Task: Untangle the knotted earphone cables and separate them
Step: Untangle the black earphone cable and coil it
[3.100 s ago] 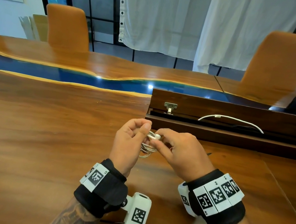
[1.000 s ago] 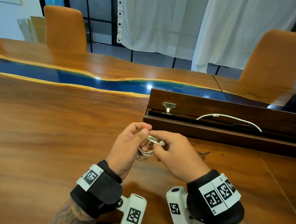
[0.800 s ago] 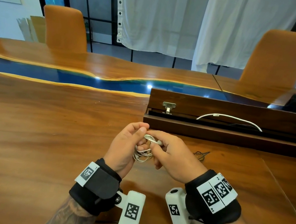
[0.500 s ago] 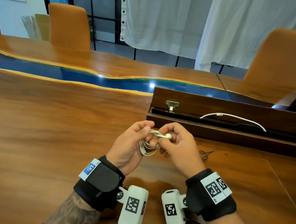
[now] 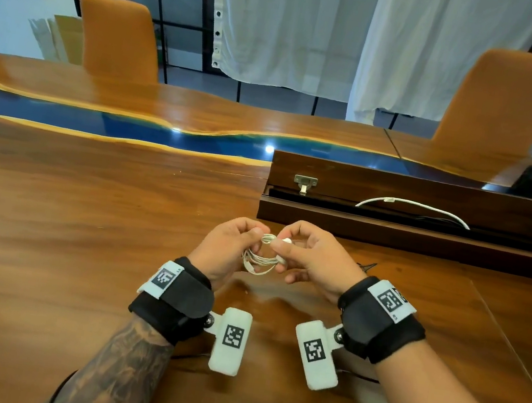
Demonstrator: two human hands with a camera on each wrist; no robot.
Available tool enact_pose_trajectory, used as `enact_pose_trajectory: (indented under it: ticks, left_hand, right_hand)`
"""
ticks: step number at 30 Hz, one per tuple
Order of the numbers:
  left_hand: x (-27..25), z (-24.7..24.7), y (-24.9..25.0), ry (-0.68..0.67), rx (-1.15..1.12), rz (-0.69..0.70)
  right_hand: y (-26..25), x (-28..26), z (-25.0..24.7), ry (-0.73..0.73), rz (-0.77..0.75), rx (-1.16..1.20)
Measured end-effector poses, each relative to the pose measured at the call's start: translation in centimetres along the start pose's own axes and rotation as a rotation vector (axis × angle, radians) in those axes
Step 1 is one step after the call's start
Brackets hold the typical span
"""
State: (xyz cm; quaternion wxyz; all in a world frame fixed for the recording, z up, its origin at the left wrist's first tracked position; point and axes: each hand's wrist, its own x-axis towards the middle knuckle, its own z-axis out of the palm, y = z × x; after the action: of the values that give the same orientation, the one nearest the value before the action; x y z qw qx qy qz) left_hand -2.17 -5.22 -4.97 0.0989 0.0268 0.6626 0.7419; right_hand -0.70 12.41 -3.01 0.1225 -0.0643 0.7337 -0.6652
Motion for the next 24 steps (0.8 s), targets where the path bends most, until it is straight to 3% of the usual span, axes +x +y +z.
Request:
enact_pose_trajectory:
  ticks: [6, 11, 19, 24]
  left_hand:
    - [1.3, -1.5, -0.8, 0.02, 0.554, -0.013]
    - [3.1, -1.5, -0.5, 0.078, 0.869, -0.095]
    - [4.3, -1.1, -0.3, 0.076, 1.119, -0.226]
    - [4.5, -1.4, -0.6, 0.131, 1.205, -0.197]
  right_hand:
    - [0.5, 2.2, -0.1, -0.026, 0.213, -0.253]
    - [0.8, 4.1, 0.6, -0.01, 0.233, -0.414]
    - [1.5, 5.3, 1.8, 0.056, 0.191, -0.732]
    - [0.9, 4.9, 1.7, 0.054, 0.178, -0.896]
